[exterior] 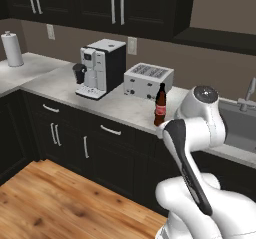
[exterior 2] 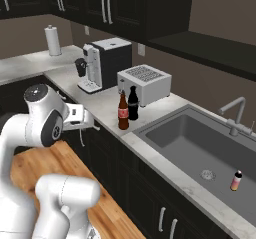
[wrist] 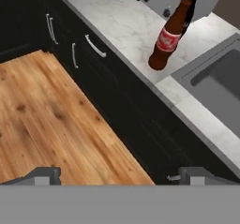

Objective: Place the large bottle from the dining counter next to the other large bottle outside the sink, and place the small bottle from the dining counter next to the other small bottle inside the sink.

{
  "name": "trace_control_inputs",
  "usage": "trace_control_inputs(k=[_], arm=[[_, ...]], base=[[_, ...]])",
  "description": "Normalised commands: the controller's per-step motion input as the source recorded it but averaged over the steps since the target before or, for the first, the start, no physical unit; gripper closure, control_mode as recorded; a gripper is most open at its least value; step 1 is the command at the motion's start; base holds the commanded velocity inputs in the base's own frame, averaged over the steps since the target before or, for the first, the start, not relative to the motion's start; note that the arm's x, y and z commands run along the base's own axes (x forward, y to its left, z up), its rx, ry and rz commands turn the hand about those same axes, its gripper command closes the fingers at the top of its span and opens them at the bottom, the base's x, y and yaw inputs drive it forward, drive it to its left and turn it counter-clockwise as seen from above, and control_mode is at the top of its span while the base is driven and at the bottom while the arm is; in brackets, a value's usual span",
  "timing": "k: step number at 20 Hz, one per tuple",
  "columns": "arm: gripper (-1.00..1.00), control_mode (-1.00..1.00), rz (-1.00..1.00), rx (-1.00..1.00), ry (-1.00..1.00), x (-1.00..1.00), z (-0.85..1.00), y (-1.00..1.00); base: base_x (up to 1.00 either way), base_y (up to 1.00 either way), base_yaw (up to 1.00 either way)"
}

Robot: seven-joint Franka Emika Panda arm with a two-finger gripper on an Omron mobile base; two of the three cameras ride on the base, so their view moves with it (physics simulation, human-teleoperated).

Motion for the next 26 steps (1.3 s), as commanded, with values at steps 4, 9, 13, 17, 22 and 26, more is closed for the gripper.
trace_control_inputs(k=[4, 9, 13, 17, 22, 26], arm=[[-1.00, -1.00, 0.00, 0.11, 0.00, 0.00, 0.00, -0.01], [-1.00, 1.00, 0.00, 0.05, 0.00, 0.00, 0.00, 0.00], [-1.00, 1.00, 0.00, 0.00, 0.00, 0.00, 0.00, 0.00], [-1.00, 1.00, 0.00, 0.00, 0.00, 0.00, 0.00, 0.00], [-1.00, 1.00, 0.00, 0.00, 0.00, 0.00, 0.00, 0.00], [-1.00, 1.00, 0.00, 0.00, 0.00, 0.00, 0.00, 0.00]], base=[[0.00, 0.00, 0.00], [0.00, 0.00, 0.00], [-0.32, 0.08, 0.00], [-0.47, 0.42, 0.01], [-0.27, 0.56, 0.12], [0.00, 0.54, 0.42]])
